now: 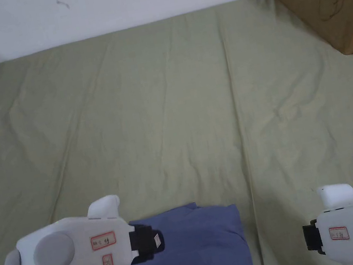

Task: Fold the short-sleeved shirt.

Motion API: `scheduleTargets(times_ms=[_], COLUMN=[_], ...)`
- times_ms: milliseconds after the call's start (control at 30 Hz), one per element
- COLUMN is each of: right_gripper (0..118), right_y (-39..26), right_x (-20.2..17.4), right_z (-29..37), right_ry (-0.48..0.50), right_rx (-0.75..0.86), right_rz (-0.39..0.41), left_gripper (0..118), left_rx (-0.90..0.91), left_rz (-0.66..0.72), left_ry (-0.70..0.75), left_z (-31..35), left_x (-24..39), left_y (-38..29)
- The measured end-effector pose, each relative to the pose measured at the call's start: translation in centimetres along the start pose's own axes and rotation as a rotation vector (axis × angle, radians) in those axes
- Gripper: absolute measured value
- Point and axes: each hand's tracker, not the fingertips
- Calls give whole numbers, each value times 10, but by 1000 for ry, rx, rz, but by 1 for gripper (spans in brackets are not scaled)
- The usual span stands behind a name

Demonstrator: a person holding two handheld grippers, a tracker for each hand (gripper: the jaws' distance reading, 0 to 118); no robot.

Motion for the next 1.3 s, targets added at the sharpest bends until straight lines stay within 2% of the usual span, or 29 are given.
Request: scheduleTargets(times_ms=[100, 233, 433, 667, 800, 1033, 1167, 1233, 1300], right_gripper=[0, 0, 0, 0, 0, 0, 0, 0, 0], right_y=[2, 2, -2, -3, -5, -7, -5, -2, 3], right_x=[-5, -7, -2, 4, 3, -2, -4, -6, -9], right_z=[-2, -1, 2, 2, 2, 4, 7, 11, 15], right_ry=[1, 4, -8, -18, -21, -17, -18, 22, 116], right_rx=[-1, -4, -6, -12, -15, -18, -13, -7, -2], right_rz=[17, 22, 24, 6, 13, 20, 30, 14, -25], left_gripper=[4, 4, 4, 4, 4, 4, 4, 4, 4], left_rx=[-71, -126, -194, -198, -189, -268, -274, -227, -164], left_rz=[87, 78, 31, -30, -72, -92, -111, -102, -78], left_ry=[-121, -252, -253, -210, -232, -248, -267, -311, -338], left_z=[-19, -60, -99, -92, -89, -124, -116, -97, -72], left_x=[-7, 10, 45, 66, 77, 94, 92, 79, 62], left_y=[-16, -32, -35, -32, -33, -38, -39, -33, -28])
